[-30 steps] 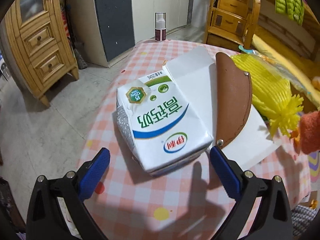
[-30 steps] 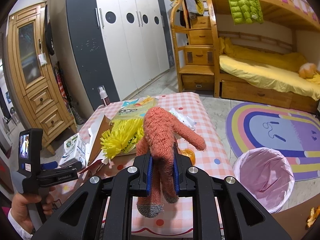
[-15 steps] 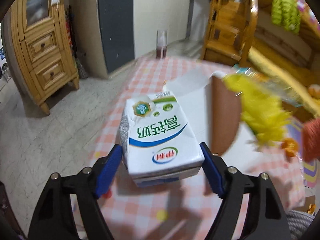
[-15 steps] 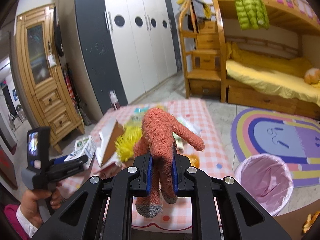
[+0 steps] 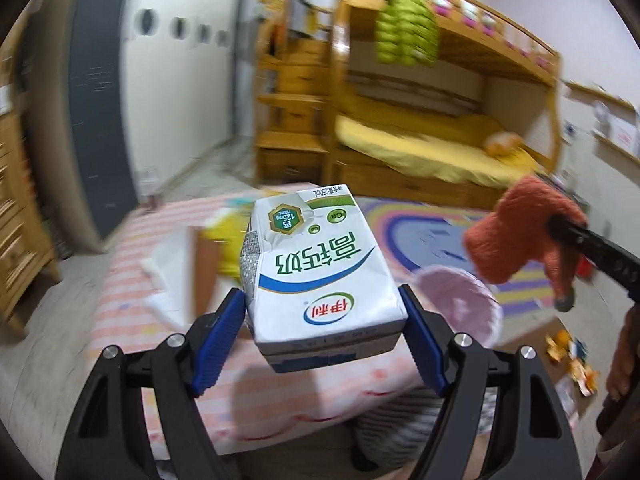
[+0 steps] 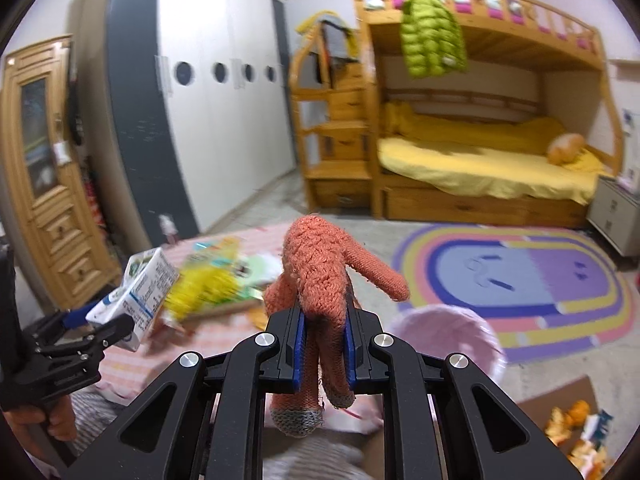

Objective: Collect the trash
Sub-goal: 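Carry the glove to the pink bin and open the right gripper while the left carries the carton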

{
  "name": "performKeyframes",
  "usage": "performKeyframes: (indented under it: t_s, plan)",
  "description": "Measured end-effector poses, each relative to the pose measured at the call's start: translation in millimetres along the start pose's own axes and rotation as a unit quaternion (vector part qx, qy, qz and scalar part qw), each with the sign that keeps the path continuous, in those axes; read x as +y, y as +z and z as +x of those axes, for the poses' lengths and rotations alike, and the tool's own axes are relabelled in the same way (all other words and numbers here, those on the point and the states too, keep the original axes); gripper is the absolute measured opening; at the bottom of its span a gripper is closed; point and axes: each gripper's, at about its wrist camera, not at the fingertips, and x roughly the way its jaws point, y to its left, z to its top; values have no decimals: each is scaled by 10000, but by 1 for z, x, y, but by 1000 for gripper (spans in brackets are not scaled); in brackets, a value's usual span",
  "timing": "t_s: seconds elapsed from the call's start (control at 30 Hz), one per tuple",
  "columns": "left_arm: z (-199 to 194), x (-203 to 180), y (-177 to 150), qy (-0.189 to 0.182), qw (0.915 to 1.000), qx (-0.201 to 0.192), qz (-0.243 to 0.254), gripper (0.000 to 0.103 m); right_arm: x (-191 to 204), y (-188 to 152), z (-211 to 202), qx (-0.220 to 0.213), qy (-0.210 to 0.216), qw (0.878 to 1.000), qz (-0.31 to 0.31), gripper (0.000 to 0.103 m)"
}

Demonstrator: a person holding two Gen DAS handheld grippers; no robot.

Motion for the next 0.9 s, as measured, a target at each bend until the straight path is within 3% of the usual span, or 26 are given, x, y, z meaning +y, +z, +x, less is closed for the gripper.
performKeyframes:
  t_s: [0.27,0.5,0.57,0.6,0.63,0.67,0.8,0.9]
  plan:
    - [101,-99,20,-1028,9899,607,763,74,-81,-23,36,406,-663,9947,679,16]
    - [172,-157,30,-1573,9780,792,1121,75,-134,-34,84,705,-963,9879,995,16]
    - [182,-169,33,-1729,9746,802,1173,76,-145,-35,101,761,-1025,9864,1036,24]
    - [186,-174,35,-1755,9734,805,1230,77,-153,-36,113,853,-1027,9851,1082,30]
    - [187,-176,36,-1702,9742,763,1270,78,-157,-38,118,909,-1022,9841,1132,47]
    - [186,-174,37,-1645,9752,694,1307,82,-162,-39,122,924,-1045,9830,1196,55]
    - [170,-154,44,-1324,9817,476,1284,85,-168,-40,114,803,-1231,9815,1227,55]
    - [154,-129,53,-956,9885,338,1124,86,-163,-37,106,781,-1139,9818,1300,55]
